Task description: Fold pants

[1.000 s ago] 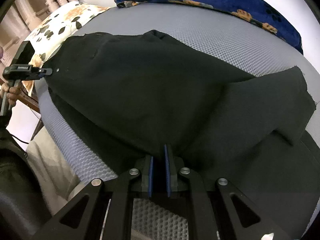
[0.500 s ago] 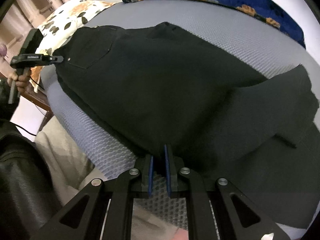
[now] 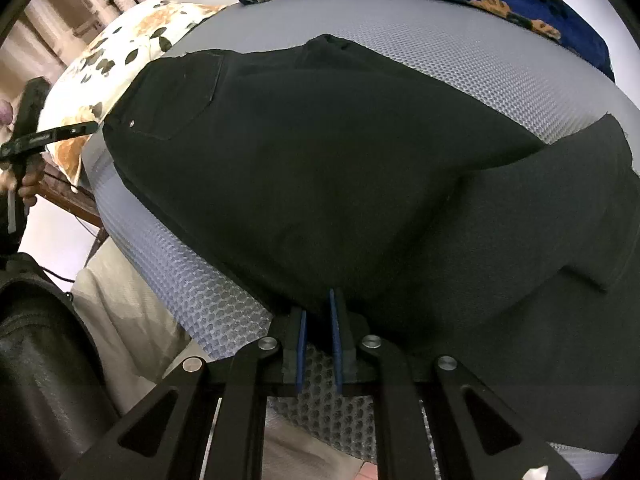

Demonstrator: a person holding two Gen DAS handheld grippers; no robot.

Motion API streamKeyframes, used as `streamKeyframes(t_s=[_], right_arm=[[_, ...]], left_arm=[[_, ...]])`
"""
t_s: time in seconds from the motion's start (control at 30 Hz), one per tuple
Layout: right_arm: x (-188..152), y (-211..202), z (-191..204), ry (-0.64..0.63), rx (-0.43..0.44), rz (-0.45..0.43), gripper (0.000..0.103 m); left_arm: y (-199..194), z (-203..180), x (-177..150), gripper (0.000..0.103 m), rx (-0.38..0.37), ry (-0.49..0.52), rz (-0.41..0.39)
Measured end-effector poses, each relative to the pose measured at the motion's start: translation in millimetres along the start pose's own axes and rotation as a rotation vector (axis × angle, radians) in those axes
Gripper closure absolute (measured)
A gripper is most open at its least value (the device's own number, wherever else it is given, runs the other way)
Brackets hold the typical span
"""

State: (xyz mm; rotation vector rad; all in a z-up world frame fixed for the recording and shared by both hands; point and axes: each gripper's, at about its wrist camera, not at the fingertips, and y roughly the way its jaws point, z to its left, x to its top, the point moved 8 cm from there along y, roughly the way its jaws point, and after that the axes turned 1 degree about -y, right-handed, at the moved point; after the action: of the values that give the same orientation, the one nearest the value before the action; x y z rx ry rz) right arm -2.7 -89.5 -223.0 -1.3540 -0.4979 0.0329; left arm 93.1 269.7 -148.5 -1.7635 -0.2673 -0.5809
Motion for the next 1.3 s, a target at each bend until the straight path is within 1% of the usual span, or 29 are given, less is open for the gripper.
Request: streamKeyframes(t_s=[0.03, 0.07, 0.13, 0.2, 0.3, 0.37, 0.47, 0.5, 0.53, 0.6, 0.63, 0.7, 0.73, 0.77, 0.8, 0.83, 0.87, 0.9, 0.97, 1.0, 1.03, 1.07, 1.1, 1.17, 1.27, 1.3], right_arm=[[0.5, 0.0, 0.0, 0.001, 0.003, -0.002, 0.092], [0.9, -0.2, 0.0, 0.003, 0.005, -0.002, 0.092], [3.1, -0.9, -0.6, 0.008, 0.012, -0.006, 0.091], [4.5, -0.9, -1.6, 0.016, 0.019, -0.010, 0.091], [6.4, -1.0, -3.2, 0.031, 0.029, -0.017, 0.092], [8.4, -1.0, -4.1, 0.050, 0.041, -0.021, 0.092], [9.1, -2.6, -5.4, 0.064, 0.057, -0.030, 0.092], [9.1, -3.1, -5.6, 0.067, 0.060, -0.034, 0.092], [9.2, -3.9, -5.8, 0.069, 0.063, -0.039, 0.092], [9.6, -5.3, -6.0, 0.071, 0.070, -0.044, 0.092], [10.1, -6.7, -5.9, 0.070, 0.075, -0.047, 0.092], [11.7, -10.4, -6.7, 0.079, 0.096, -0.056, 0.092], [12.7, -11.9, -7.0, 0.082, 0.107, -0.058, 0.092], [13.4, -12.7, -7.5, 0.082, 0.114, -0.057, 0.092], [13.9, -12.8, -8.1, 0.079, 0.120, -0.052, 0.090], [14.4, -13.4, -9.0, 0.082, 0.124, -0.051, 0.089], [15.3, -15.9, -12.5, 0.093, 0.129, -0.054, 0.084], [16.6, -19.6, -16.1, 0.106, 0.136, -0.062, 0.077], [19.9, -34.1, -28.5, 0.148, 0.177, -0.105, 0.074], [22.5, -46.9, -42.6, 0.184, 0.198, -0.143, 0.074], [25.0, -53.7, -52.2, 0.203, 0.194, -0.165, 0.074], [27.4, -62.3, -69.4, 0.236, 0.176, -0.193, 0.074], [29.4, -71.1, -95.4, 0.288, 0.151, -0.219, 0.074], [30.0, -81.3, -133.1, 0.376, 0.127, -0.242, 0.072], [30.5, -85.1, -199.7, 0.556, 0.119, -0.273, 0.072], [30.0, -84.2, -215.7, 0.606, 0.123, -0.283, 0.072]], left_arm=[[-7.9, -13.7, 4.2, 0.042, 0.002, 0.050, -0.038], [-14.1, -35.2, 8.4, 0.042, -0.022, 0.110, -0.067], [-17.4, -78.3, 15.1, 0.042, -0.099, 0.197, -0.092], [-13.0, -128.0, 18.4, 0.042, -0.202, 0.280, -0.096], [7.7, -202.1, 14.6, 0.042, -0.349, 0.393, -0.056], [25.0, -246.2, 6.0, 0.042, -0.418, 0.473, -0.007], [43.6, -292.5, -11.6, 0.042, -0.456, 0.583, 0.044], [49.5, -301.3, -15.9, 0.043, -0.456, 0.605, 0.058], [55.2, -309.5, -18.0, 0.043, -0.456, 0.620, 0.072], [66.4, -323.9, -26.3, 0.052, -0.467, 0.648, 0.111], [71.6, -330.6, -28.9, 0.055, -0.454, 0.664, 0.123], [82.7, -340.0, -34.9, 0.065, -0.425, 0.709, 0.136], [86.5, -344.8, -36.2, 0.066, -0.422, 0.723, 0.133], [86.5, -344.8, -35.9, 0.074, -0.430, 0.725, 0.127], [87.8, -347.6, -32.4, 0.092, -0.430, 0.718, 0.119], [90.4, -347.5, -28.3, 0.096, -0.418, 0.704, 0.117], [93.1, -346.8, -24.4, 0.097, -0.428, 0.674, 0.129], [95.8, -348.6, -25.6, 0.098, -0.438, 0.654, 0.135], [96.2, -344.7, -24.5, 0.099, -0.443, 0.623, 0.140], [95.1, -341.0, -25.6, 0.099, -0.453, 0.613, 0.147], [93.9, -338.6, -26.1, 0.099, -0.455, 0.608, 0.147], [94.8, -339.0, -25.8, 0.099, -0.451, 0.605, 0.143], [95.5, -339.2, -26.8, 0.099, -0.449, 0.602, 0.145], [97.8, -339.0, -26.8, 0.099, -0.448, 0.588, 0.155], [100.3, -337.1, -23.3, 0.099, -0.464, 0.539, 0.171], [101.1, -336.7, -22.8, 0.099, -0.466, 0.526, 0.172]])
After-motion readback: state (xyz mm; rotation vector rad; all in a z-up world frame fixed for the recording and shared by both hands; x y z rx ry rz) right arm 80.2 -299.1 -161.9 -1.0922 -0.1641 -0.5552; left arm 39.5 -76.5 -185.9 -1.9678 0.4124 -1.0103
